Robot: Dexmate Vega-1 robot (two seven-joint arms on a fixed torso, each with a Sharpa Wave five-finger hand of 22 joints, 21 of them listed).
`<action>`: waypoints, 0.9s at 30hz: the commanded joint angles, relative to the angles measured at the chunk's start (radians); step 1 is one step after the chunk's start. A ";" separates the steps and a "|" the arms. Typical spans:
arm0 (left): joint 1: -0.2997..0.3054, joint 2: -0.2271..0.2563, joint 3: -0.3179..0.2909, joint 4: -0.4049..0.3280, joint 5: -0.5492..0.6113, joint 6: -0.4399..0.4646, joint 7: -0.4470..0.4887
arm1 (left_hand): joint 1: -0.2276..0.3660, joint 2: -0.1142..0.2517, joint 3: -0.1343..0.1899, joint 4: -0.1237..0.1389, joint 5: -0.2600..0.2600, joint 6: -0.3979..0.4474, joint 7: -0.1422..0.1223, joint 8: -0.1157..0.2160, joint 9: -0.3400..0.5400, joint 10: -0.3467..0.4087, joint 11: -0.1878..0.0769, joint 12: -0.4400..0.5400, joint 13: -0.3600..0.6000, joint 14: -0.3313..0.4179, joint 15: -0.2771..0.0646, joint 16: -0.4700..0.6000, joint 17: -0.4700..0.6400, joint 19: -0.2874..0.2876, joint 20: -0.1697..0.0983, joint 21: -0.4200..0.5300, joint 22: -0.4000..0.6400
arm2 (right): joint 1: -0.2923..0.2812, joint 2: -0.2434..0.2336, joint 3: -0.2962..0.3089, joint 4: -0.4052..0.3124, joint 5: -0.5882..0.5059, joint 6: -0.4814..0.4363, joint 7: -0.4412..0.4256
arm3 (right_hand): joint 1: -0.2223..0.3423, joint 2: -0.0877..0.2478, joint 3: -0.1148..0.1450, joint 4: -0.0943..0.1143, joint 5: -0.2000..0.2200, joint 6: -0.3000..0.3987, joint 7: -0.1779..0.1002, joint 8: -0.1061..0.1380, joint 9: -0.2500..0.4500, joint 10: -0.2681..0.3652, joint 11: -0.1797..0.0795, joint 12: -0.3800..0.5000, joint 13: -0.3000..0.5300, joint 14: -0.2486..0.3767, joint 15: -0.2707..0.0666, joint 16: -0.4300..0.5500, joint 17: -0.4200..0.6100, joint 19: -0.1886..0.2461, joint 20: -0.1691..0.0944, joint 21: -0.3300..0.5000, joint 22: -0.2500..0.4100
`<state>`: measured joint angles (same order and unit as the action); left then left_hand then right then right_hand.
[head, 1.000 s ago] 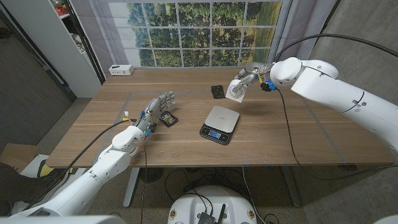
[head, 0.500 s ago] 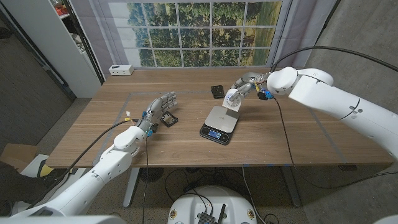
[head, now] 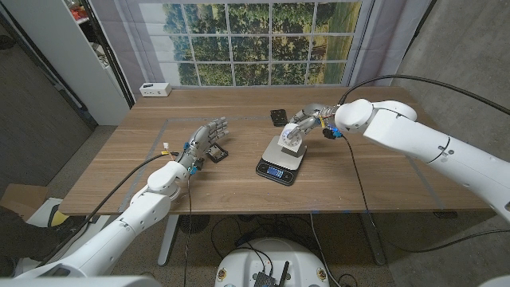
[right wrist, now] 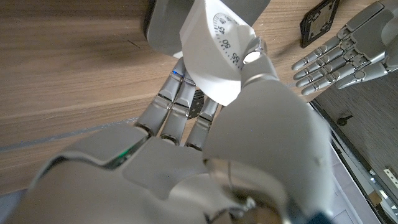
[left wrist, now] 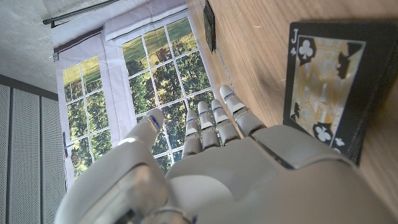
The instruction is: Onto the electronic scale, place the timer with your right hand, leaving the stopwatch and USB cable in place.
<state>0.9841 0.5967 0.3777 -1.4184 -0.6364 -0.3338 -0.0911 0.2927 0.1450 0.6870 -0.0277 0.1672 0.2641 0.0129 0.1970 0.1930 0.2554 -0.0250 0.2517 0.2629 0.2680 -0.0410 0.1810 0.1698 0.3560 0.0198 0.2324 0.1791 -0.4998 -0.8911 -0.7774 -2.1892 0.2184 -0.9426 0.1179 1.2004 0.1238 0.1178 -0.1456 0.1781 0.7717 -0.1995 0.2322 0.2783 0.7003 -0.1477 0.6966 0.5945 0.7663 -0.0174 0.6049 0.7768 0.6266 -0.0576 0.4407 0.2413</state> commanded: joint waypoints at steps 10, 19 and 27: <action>0.004 0.002 -0.002 0.002 -0.004 0.001 -0.003 | -0.005 0.003 0.002 -0.010 0.004 0.007 0.002 0.004 0.005 0.011 0.002 -0.001 0.002 0.005 0.000 0.001 0.003 0.005 -0.001 -0.005 0.005 | -0.037 0.041 -0.030 0.045 -0.020 0.044 -0.046 | -0.012 0.031 0.069 0.030 0.006 0.000 -0.004 -0.009 0.002 0.003 -0.037 -0.007 0.078 0.102 -0.217 -0.029 0.099 -0.019 -0.041 0.012 0.001; 0.003 0.001 -0.001 0.007 -0.008 -0.001 -0.009 | -0.006 0.003 0.002 -0.010 0.004 0.006 0.001 0.003 0.005 0.012 0.002 -0.001 0.002 0.006 0.000 0.001 0.003 0.005 -0.001 -0.005 0.005 | -0.027 0.052 -0.047 0.074 -0.030 0.045 -0.033 | -0.016 0.029 0.075 0.025 0.006 -0.012 -0.005 -0.016 0.002 -0.028 -0.030 -0.025 0.080 0.079 -0.218 -0.062 0.099 -0.033 -0.036 0.020 -0.003; -0.003 0.004 0.001 0.003 -0.004 0.013 -0.004 | -0.007 0.002 0.002 -0.010 0.004 0.006 -0.001 0.003 0.005 0.012 0.002 -0.002 0.002 0.005 0.001 0.001 0.003 0.005 -0.002 -0.006 0.005 | -0.012 0.054 -0.058 0.080 -0.036 0.026 -0.019 | -0.017 0.028 0.078 0.022 0.006 -0.016 -0.005 -0.018 0.003 -0.033 -0.031 -0.031 0.080 0.074 -0.218 -0.075 0.101 -0.039 -0.033 0.024 -0.005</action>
<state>0.9868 0.5979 0.3776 -1.4144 -0.6414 -0.3347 -0.0963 0.2927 0.1450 0.6826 -0.0320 0.1672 0.2640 0.0129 0.1970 0.1930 0.2553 -0.0250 0.2517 0.2626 0.2680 -0.0410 0.1809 0.1698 0.3559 0.0197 0.2324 0.1791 -0.5275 -0.8450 -0.8179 -2.1261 0.1914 -0.8982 0.0808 1.1799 0.1442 0.1178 -0.1456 0.1802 0.7536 -0.2033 0.2166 0.2767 0.6722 -0.1758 0.6667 0.6361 0.7792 -0.0218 0.5353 0.8742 0.5945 -0.0539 0.4558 0.2367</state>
